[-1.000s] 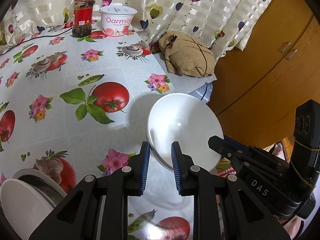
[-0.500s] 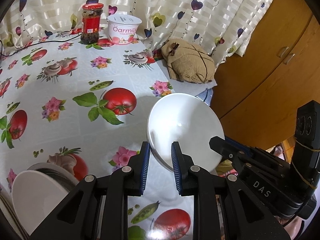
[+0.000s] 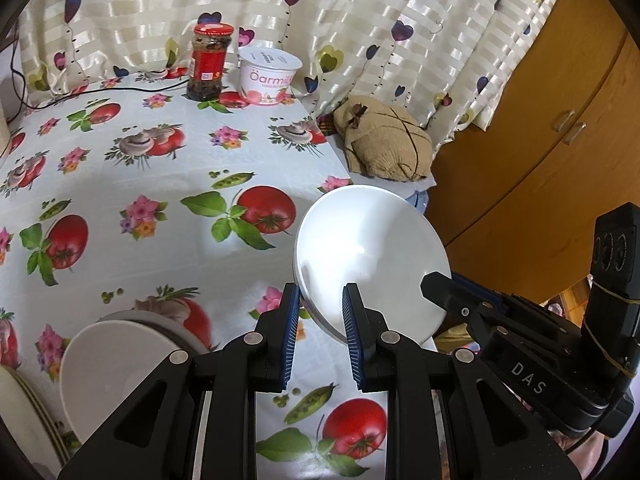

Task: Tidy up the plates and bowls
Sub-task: 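Grasp the white bowl rim with the left gripper and lift it, then carry the white bowl over the steel bowl and lower it inside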

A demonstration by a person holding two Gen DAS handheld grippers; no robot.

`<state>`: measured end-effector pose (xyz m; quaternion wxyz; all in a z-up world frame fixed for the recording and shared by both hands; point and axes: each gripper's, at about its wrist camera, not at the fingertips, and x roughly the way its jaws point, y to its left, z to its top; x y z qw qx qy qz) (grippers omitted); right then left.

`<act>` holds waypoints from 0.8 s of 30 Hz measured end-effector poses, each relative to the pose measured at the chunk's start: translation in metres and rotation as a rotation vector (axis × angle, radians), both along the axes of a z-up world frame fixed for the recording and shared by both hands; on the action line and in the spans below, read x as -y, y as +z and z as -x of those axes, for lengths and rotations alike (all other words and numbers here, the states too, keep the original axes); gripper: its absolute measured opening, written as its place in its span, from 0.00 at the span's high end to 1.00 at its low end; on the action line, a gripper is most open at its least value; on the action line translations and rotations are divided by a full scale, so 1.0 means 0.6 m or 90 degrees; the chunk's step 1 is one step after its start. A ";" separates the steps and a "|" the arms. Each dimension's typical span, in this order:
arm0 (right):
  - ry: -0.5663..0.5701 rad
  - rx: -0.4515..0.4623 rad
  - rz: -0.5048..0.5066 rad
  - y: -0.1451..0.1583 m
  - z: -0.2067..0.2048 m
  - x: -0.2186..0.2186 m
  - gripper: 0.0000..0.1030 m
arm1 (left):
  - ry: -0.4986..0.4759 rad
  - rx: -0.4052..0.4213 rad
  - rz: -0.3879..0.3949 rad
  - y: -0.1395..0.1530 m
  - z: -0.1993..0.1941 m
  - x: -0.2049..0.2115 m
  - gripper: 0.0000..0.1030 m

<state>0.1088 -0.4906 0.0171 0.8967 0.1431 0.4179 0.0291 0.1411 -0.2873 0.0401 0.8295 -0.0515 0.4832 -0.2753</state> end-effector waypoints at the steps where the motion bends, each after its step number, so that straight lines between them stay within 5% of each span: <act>1: 0.002 0.001 0.000 0.002 0.001 -0.004 0.82 | 0.002 0.002 0.001 0.003 0.002 -0.005 0.77; 24: 0.067 0.039 0.019 0.059 0.010 -0.105 0.82 | 0.057 0.025 0.012 0.042 0.032 -0.116 0.77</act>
